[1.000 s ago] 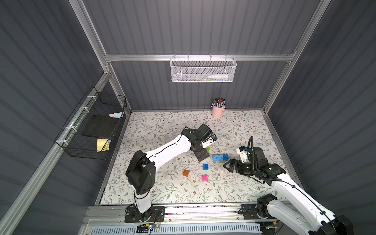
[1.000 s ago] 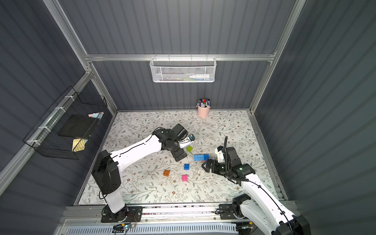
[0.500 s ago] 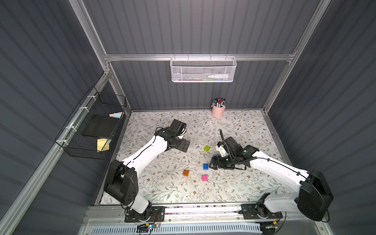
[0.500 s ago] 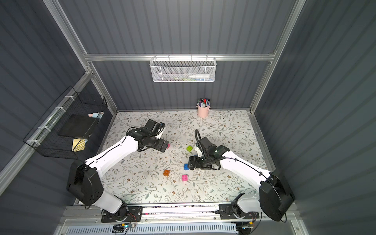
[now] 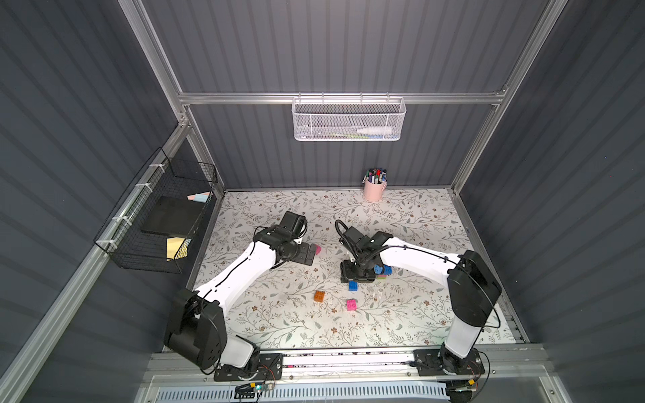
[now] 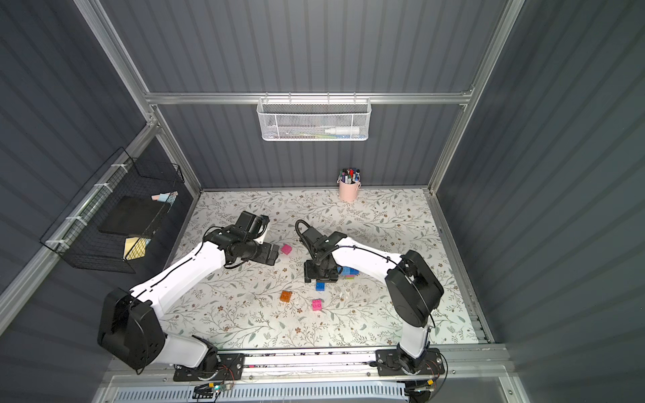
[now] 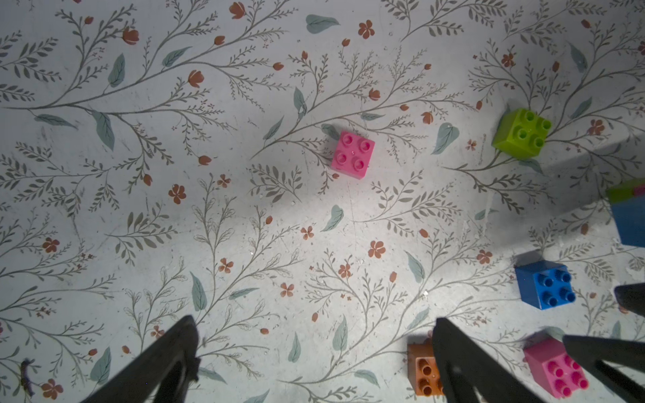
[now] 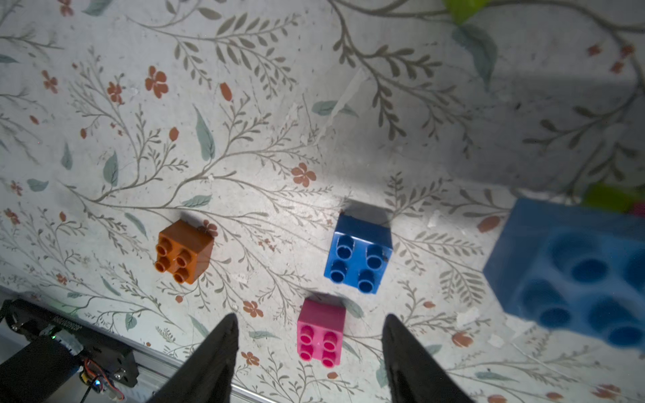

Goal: Assemble the number 4 with lego
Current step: Pick up the lego brick from the center of the board.

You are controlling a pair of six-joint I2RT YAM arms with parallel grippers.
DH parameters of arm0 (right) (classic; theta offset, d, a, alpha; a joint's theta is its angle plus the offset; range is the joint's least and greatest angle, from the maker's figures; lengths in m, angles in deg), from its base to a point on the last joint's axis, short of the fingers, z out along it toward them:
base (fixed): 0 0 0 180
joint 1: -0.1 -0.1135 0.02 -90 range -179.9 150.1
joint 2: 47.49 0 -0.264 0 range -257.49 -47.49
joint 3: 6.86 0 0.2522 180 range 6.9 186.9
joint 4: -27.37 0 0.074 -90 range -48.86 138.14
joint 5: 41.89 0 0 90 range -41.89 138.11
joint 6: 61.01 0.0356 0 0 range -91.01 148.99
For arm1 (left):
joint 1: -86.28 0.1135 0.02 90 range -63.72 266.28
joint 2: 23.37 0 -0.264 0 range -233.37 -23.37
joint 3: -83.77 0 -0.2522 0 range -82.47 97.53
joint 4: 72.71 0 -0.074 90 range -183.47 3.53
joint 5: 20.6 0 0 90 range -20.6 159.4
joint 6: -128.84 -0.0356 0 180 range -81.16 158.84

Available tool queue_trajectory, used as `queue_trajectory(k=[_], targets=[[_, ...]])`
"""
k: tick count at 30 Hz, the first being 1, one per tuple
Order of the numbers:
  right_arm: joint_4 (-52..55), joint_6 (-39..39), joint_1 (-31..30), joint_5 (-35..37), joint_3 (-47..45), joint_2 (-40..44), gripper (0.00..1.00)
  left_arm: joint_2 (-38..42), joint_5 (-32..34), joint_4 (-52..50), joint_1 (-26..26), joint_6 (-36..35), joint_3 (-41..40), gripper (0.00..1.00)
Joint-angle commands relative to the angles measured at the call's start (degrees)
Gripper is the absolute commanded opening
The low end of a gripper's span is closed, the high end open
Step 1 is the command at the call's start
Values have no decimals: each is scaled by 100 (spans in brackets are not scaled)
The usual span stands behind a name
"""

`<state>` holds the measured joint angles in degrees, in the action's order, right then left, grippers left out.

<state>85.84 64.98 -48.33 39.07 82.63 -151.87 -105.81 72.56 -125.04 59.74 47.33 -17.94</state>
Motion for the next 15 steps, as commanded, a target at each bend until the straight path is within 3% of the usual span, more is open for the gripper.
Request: queue_trajectory(k=[1, 15], targets=[[542, 146, -20, 98, 116, -177, 66, 245, -47, 104, 62, 135, -178, 99], [699, 6, 25, 47, 459, -776, 56, 204, -77, 270, 106, 158, -435, 100]])
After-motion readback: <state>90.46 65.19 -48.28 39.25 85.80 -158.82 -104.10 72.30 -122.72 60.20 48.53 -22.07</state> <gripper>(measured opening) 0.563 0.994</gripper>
